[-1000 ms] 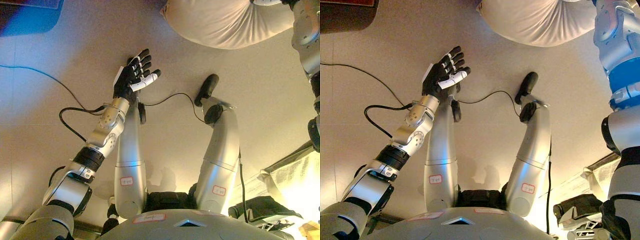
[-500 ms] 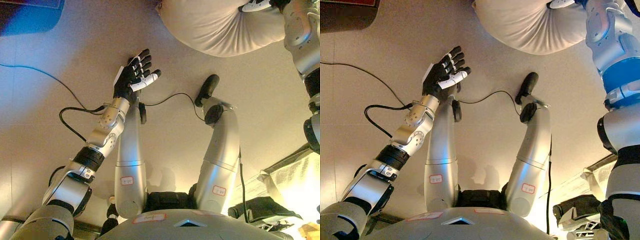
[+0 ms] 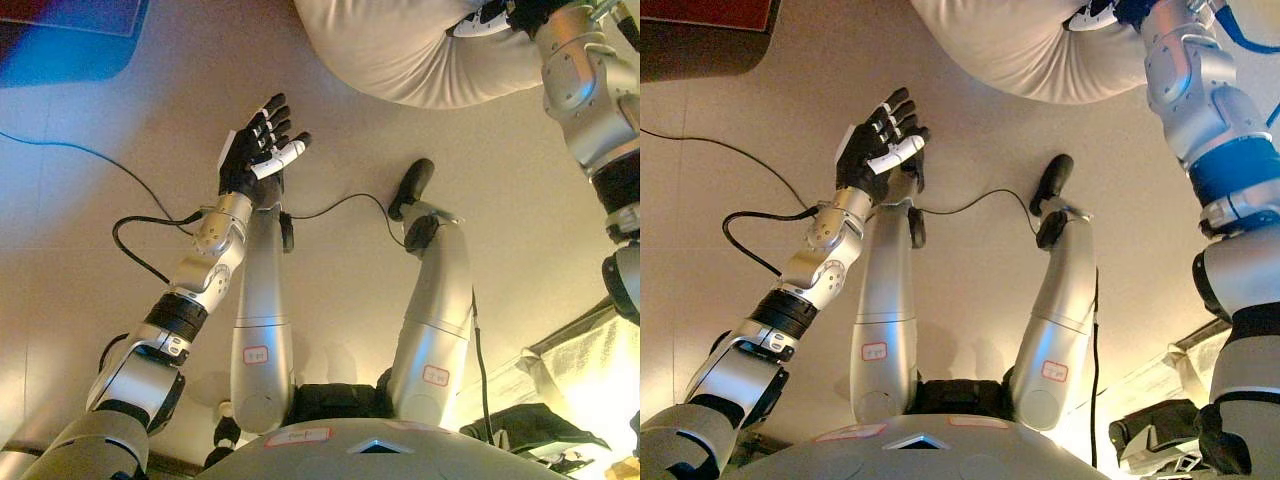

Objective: Pick up the pillow and put it on the sofa.

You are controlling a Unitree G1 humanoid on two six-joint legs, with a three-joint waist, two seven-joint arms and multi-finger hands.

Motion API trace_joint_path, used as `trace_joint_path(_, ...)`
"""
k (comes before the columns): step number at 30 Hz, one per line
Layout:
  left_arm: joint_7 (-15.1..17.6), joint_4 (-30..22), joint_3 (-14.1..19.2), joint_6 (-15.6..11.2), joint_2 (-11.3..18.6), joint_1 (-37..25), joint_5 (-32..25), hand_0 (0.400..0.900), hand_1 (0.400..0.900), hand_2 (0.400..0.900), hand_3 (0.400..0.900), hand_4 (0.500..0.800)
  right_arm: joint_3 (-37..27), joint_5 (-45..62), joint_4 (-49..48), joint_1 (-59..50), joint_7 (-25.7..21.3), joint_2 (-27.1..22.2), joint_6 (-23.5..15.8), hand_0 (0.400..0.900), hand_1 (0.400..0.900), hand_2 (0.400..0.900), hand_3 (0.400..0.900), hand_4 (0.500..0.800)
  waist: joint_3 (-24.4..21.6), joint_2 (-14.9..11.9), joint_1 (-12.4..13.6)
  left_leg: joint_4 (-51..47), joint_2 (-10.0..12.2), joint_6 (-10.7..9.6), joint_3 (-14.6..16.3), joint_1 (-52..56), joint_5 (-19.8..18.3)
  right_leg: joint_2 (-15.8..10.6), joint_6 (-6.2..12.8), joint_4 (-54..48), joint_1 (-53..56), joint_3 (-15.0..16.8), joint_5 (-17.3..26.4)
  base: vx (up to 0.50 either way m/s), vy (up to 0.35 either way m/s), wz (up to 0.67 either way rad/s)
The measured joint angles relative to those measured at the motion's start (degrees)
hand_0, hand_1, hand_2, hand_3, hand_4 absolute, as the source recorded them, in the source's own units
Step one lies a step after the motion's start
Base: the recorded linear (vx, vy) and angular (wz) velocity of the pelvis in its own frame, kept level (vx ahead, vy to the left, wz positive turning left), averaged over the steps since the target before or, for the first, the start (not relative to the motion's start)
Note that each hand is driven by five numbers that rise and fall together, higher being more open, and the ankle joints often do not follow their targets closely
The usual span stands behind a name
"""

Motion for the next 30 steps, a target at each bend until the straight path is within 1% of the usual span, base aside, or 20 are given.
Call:
trace_joint_path(5,0.7,0.8,0.5,0.1,-0.4,0.5,1.1,0.9,0.9,0.9,0.9,0.8,-4.5,-2.2,-6.0,6.6,-1.0,-0.2,0.0,0.4,0.4,0.4,0.4,0.5,0.0,-0.3,-0.1,-3.4,0.3,0.3,0.8,6.1,0.3,0.6,0.58,-3.8,5.9,-0.1,0.7,0.01,-0.003,-0.08)
trace_joint_path(9,0.8,0.9,0.9,0.3,-0.5,1.4,3.8,0.9,0.9,0.9,0.9,0.8,-6.8,-3.9,-10.2,11.2,-1.1,-0.6,0.0,0.4,0.4,0.4,0.4,0.5,0.0,-0.5,-1.7,-6.8,0.4,0.6,1.5,12.0,0.5,0.9,1.16,-7.6,12.0,-0.5,1.5,0.05,-0.017,-0.04)
trace_joint_path(11,0.7,1.1,1.0,0.6,-0.6,2.0,5.4,0.9,0.9,0.9,0.9,0.8,-7.7,-4.3,-12.2,14.1,-1.1,-0.8,0.0,0.4,0.4,0.4,0.4,0.5,0.0,-0.6,-1.3,-8.9,0.8,0.6,1.6,15.7,0.6,1.7,1.46,-10.3,15.9,-0.5,2.2,0.05,-0.026,0.01)
trace_joint_path(13,0.7,1.2,1.1,0.9,-0.7,2.6,5.7,0.9,0.9,0.9,0.9,0.8,-9.1,-4.7,-14.1,17.2,-1.1,-1.1,-0.1,0.4,0.4,0.4,0.4,0.5,0.0,-0.7,-1.4,-11.5,0.8,0.7,2.2,19.9,1.0,1.9,1.71,-12.4,19.8,-0.7,2.4,0.07,-0.03,-0.01)
trace_joint_path(16,0.7,2.0,2.4,0.9,-0.7,3.3,7.3,0.9,0.9,0.9,0.9,0.8,-10.7,-6.0,-16.9,19.7,-1.1,-1.6,-0.2,0.4,0.4,0.4,0.4,0.5,0.0,-0.8,-1.5,-14.2,1.1,0.6,2.3,24.5,1.3,2.6,1.9,-15.0,24.3,-0.9,2.6,0.07,-0.04,0.02)
trace_joint_path(19,0.6,2.7,2.5,1.0,-0.8,4.1,7.8,0.9,0.9,0.9,0.9,0.8,-11.4,-6.1,-18.1,21.5,-1.0,-1.7,-0.3,0.4,0.4,0.4,0.4,0.5,0.0,-1.0,-1.8,-16.6,1.4,0.3,2.1,29.1,1.6,3.0,1.95,-17.3,29.2,-2.1,2.7,0.1,-0.038,0.01)
trace_joint_path(23,-0.9,3.1,2.8,1.3,-0.9,6.3,7.9,0.9,0.9,0.9,0.9,0.8,-12.9,-6.1,-20.2,24.7,-0.8,-1.8,-0.5,0.4,0.4,0.4,0.4,0.5,-0.1,-1.1,-1.5,-20.3,1.9,0.1,2.2,35.8,2.1,3.7,2.18,-20.9,36.0,-3.0,3.0,0.12,-0.026,-0.01)
trace_joint_path(26,-2.1,3.1,3.4,2.2,-1.1,8.6,9.0,0.9,0.9,0.9,0.9,0.8,-14.1,-6.2,-23.0,27.5,-0.4,-1.9,-0.7,0.4,0.4,0.4,0.4,0.5,-0.1,-1.1,-1.5,-23.9,2.3,0.2,2.4,41.4,2.8,4.4,2.54,-25.0,41.8,-3.6,4.1,0.13,-0.013,0.0)
trace_joint_path(28,-3.2,3.2,3.9,2.4,-1.1,9.8,9.5,0.9,0.9,0.9,0.9,0.8,-17.3,-6.3,-26.4,30.2,0.3,-1.9,-1.3,0.4,0.4,0.4,0.4,0.5,-0.1,-1.1,-1.4,-25.8,2.5,0.2,2.6,44.1,3.2,4.8,2.74,-27.7,44.9,-3.9,5.0,0.13,-0.001,-0.01)
trace_joint_path(30,-3.9,3.1,4.0,2.8,-1.1,10.9,9.9,0.9,0.9,0.9,0.9,0.8,-19.2,-6.3,-27.9,31.5,0.8,-2.0,-1.8,0.4,0.4,0.4,0.4,0.5,-0.2,-1.1,-1.5,-27.5,2.7,0.3,2.8,46.8,3.5,5.1,2.96,-30.3,48.0,-4.3,5.8,0.12,0.001,-0.02)
